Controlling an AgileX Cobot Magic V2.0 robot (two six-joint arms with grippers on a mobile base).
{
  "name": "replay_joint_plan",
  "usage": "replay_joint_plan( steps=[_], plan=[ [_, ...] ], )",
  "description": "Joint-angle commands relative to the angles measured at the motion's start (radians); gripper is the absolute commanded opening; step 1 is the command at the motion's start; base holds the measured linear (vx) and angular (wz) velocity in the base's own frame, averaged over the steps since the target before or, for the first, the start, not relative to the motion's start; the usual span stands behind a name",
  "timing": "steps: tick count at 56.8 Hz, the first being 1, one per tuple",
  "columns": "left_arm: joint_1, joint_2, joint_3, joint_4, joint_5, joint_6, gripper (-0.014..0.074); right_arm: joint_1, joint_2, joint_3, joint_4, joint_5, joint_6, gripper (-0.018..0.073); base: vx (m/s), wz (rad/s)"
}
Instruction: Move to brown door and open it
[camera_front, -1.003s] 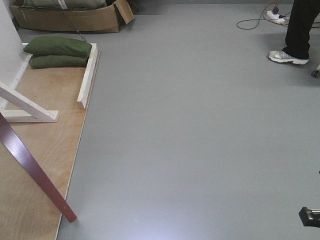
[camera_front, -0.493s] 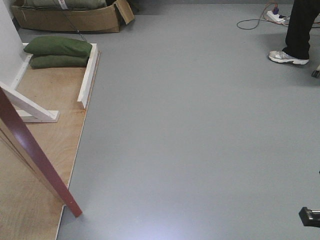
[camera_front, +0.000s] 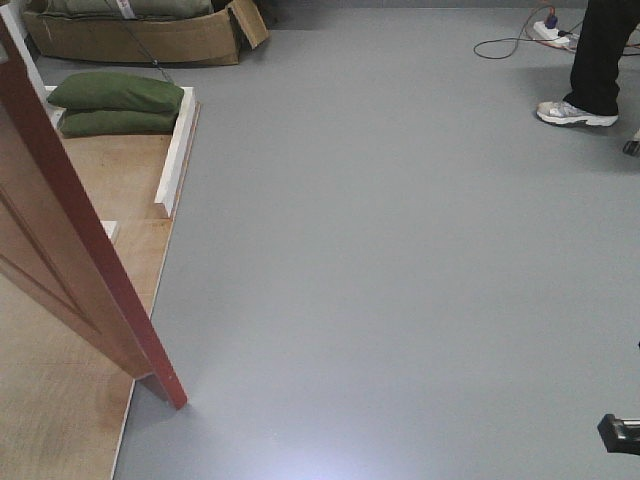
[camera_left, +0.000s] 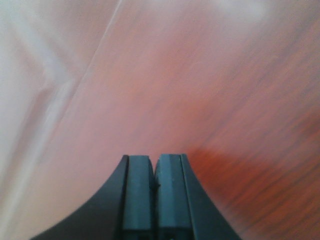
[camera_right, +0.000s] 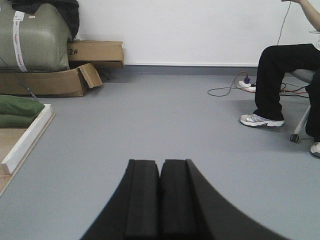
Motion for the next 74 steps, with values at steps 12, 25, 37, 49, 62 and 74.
replay_joint_plan(
  steps=[12, 25, 37, 49, 62, 74],
  plan=[
    [-0.004, -0.04, -0.03, -0.004, -0.074, 0.0, -0.0006, 0.002, -0.011, 0.006, -0.004, -0.076, -0.005, 0.0, 0.0, 0.0],
    [-0.004, -0.04, -0.03, -0.004, -0.074, 0.0, -0.0006, 0.002, -0.011, 0.006, -0.004, -0.076, -0.005, 0.0, 0.0, 0.0],
    [-0.004, -0.04, -0.03, -0.004, -0.074, 0.0, -0.0006, 0.002, -0.011, 0.006, -0.004, -0.076, -0.005, 0.0, 0.0, 0.0],
    [-0.004, -0.04, -0.03, -0.004, -0.074, 0.0, -0.0006, 0.002, -0.011, 0.006, -0.004, -0.076, -0.005, 0.0, 0.0, 0.0],
    [-0.004, -0.04, -0.03, -0.004, -0.074, 0.0, -0.0006, 0.002, -0.011, 0.006, -0.004, -0.076, -0.005, 0.0, 0.01, -0.02],
    [-0.004, -0.04, -0.03, -0.004, -0.074, 0.0, -0.0006, 0.002, -0.011, 0.006, -0.004, -0.076, -0.005, 0.0, 0.04, -0.02]
  ],
)
